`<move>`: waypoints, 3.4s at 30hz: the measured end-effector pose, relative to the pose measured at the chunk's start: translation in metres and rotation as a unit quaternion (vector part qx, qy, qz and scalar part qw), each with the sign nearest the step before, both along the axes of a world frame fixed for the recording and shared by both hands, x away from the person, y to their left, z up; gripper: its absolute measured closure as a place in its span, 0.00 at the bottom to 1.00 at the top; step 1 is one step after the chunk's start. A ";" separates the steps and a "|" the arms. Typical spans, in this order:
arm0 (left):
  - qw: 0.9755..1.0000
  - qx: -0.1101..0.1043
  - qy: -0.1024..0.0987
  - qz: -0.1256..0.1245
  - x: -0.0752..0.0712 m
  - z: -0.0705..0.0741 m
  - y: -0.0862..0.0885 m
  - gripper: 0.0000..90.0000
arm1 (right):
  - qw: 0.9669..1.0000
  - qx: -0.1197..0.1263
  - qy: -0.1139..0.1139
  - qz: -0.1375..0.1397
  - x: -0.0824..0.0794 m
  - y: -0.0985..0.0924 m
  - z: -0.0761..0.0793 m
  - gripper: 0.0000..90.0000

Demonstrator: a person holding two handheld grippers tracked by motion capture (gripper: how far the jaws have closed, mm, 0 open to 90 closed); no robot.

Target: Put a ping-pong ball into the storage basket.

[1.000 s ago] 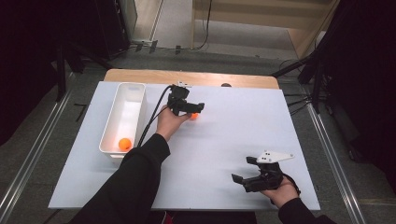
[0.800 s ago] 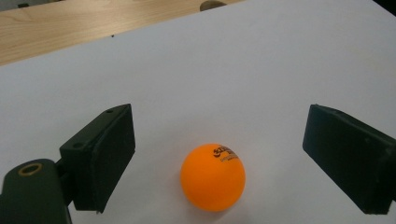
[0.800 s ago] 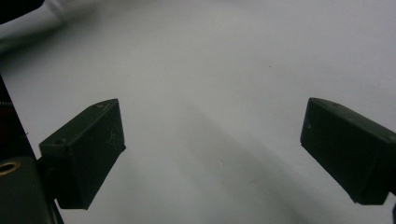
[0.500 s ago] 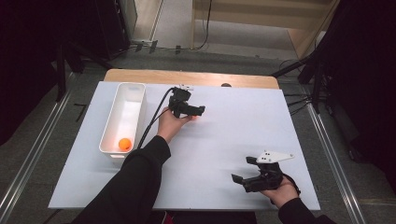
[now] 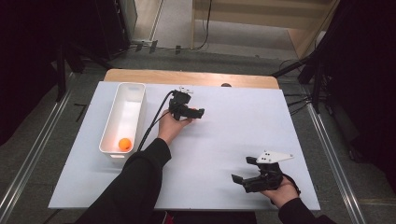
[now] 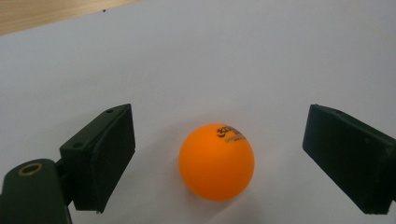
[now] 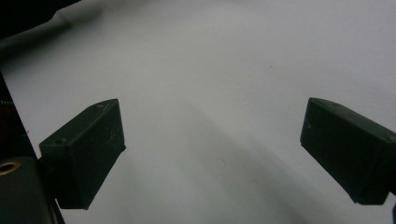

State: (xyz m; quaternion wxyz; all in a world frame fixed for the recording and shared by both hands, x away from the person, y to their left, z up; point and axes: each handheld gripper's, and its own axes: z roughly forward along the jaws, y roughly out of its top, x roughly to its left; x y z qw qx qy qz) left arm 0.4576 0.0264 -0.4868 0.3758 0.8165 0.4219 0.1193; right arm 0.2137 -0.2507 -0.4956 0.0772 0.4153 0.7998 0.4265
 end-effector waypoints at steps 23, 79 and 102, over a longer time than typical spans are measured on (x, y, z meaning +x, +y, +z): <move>0.999 0.043 0.003 -0.010 -0.003 -0.022 -0.005 0.11 | 1.000 -0.002 0.000 0.002 0.000 0.001 0.000 0.06; 0.998 0.043 -0.036 -0.012 -0.020 -0.017 0.001 0.56 | 1.000 -0.007 0.000 0.005 0.000 0.002 -0.001 0.06; 0.999 0.019 -0.001 -0.046 -0.035 0.006 0.004 0.56 | 1.000 -0.006 0.003 0.003 0.000 0.002 0.000 0.06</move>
